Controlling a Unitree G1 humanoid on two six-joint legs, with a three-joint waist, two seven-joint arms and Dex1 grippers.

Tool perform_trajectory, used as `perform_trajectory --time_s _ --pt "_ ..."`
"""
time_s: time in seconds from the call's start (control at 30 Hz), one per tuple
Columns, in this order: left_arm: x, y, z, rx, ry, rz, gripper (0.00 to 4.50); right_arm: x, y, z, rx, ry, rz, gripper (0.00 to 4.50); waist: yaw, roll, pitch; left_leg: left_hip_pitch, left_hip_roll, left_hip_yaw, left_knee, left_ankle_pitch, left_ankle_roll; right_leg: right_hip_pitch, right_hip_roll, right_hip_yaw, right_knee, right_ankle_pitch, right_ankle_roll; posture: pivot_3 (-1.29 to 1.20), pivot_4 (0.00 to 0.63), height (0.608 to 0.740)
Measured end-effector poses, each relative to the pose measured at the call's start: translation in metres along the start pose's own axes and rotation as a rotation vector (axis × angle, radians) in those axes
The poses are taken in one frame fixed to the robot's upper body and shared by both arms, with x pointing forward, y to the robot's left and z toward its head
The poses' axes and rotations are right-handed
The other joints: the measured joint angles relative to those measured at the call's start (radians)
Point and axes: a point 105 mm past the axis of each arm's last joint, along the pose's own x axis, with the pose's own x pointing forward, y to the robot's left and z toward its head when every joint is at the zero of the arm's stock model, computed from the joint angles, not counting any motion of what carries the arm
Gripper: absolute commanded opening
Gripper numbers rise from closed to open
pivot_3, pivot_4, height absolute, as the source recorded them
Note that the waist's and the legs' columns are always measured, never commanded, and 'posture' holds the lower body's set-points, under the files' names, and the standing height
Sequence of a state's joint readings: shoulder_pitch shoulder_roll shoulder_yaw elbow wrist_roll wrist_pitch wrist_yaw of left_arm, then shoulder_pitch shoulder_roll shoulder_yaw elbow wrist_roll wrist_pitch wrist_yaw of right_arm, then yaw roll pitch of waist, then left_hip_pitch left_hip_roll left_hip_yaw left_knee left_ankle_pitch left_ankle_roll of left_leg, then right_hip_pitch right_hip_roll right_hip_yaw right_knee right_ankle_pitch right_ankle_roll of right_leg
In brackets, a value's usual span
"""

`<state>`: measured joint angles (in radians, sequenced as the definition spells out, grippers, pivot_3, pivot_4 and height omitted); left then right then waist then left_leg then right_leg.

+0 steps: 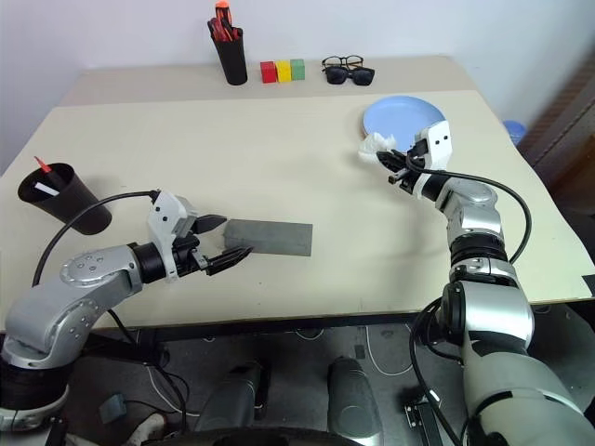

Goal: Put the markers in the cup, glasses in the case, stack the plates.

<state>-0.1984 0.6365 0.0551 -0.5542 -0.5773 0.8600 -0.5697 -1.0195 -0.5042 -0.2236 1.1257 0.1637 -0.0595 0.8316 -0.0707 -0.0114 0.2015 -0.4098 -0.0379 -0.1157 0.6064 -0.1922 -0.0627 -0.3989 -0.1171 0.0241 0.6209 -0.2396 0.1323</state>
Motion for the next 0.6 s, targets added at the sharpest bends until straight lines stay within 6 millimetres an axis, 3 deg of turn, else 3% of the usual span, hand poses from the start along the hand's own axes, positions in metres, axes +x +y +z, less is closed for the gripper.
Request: perform_trajectory --time_s 0.1,0.2,0.27,0.43,0.6 --pt "-0.002 0.0 -0.001 -0.002 0.003 0.006 4.5 0.01 -0.016 0.028 -0.038 -0.047 -0.16 2.88 0.002 0.0 0.0 0.0 0.0 0.0 -0.001 0.0 0.0 -0.001 0.0 0.0 0.0 0.0 -0.001 0.0 0.15 0.74" --pt "-0.006 0.001 0.0 -0.008 0.0 0.032 4.5 0.012 -0.03 0.051 -0.105 -0.088 -0.303 2.88 0.004 0.0 0.0 0.0 0.0 0.0 -0.002 0.0 0.0 0.0 0.0 0.0 -0.002 0.0 0.0 0.0 0.15 0.74" --pt "-0.01 0.002 0.0 -0.014 -0.003 0.051 4.5 0.009 -0.037 0.052 -0.129 -0.085 -0.36 2.88 0.008 0.0 0.0 0.0 0.0 0.0 -0.003 0.0 0.0 0.0 0.0 0.0 -0.004 0.0 0.0 0.0 0.15 0.74" --pt "-0.015 0.001 -0.003 -0.031 0.009 0.063 4.5 0.01 -0.034 0.044 -0.122 -0.062 -0.336 2.88 0.004 0.0 0.0 0.0 0.0 0.0 -0.006 0.0 0.0 0.0 0.0 0.0 -0.004 0.0 0.0 0.0 0.15 0.74" --pt "-0.015 0.001 -0.002 -0.026 0.007 0.059 4.5 0.011 -0.017 0.007 0.01 0.029 -0.192 2.88 0.003 0.0 0.0 0.001 0.0 0.0 -0.006 0.0 0.0 0.001 0.0 0.0 -0.004 0.0 0.0 0.0 0.15 0.74"
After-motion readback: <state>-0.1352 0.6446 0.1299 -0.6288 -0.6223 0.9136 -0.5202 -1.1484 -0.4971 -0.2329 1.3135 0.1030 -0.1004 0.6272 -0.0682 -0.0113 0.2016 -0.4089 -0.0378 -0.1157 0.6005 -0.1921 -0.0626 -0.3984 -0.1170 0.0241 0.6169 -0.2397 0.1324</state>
